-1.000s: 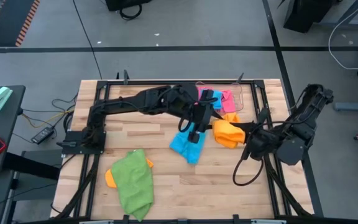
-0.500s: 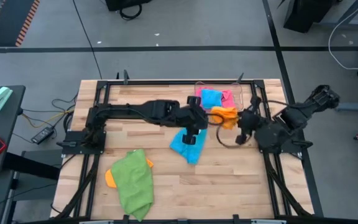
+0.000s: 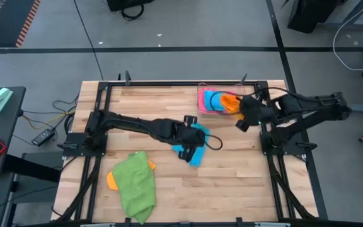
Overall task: Fold microfiber towels
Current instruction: Stack the right yellow towel on top of the pink towel
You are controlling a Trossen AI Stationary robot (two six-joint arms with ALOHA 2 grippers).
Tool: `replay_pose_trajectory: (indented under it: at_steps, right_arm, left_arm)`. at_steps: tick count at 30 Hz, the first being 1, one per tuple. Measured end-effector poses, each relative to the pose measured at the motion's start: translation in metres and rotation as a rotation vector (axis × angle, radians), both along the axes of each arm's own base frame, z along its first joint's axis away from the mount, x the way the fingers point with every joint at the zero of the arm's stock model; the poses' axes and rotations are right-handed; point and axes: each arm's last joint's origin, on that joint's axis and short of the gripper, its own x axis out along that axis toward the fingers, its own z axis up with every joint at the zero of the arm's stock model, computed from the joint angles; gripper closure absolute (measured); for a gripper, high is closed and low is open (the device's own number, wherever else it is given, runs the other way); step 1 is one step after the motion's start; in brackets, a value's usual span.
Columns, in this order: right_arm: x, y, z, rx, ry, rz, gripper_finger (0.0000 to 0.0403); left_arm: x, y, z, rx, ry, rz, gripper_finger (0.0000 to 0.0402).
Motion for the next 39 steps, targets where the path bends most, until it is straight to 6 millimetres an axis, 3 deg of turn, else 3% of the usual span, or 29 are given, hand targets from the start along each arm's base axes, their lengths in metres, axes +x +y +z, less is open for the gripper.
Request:
replay_pose_trajectory:
  at_steps: [8, 14, 23, 27, 31, 39]
  right_arm:
    - [0.015, -0.048, -0.009, 0.149, 0.016, -0.201, 0.0388]
    - [0.024, -0.098, -0.024, 0.267, 0.053, -0.370, 0.0388]
    - [0.029, -0.160, -0.062, 0.477, 0.109, -0.633, 0.0388]
    - [0.034, -0.175, -0.081, 0.558, 0.138, -0.716, 0.0387]
    - [0.036, -0.184, -0.094, 0.594, 0.182, -0.787, 0.0380]
    - [0.051, -0.185, -0.087, 0.569, 0.247, -0.883, 0.0380]
  left_arm:
    - [-0.007, -0.034, -0.044, 0.058, 0.000, -0.037, 0.0319]
    - [-0.009, -0.047, -0.060, 0.059, -0.034, -0.065, 0.0326]
    - [-0.009, -0.046, -0.063, 0.059, -0.034, -0.064, 0.0326]
    - [-0.008, -0.042, -0.065, 0.063, -0.039, -0.063, 0.0342]
    - [-0.012, -0.040, -0.090, 0.084, -0.054, -0.095, 0.0361]
    - [-0.036, -0.046, -0.113, 0.048, -0.098, -0.188, 0.0393]
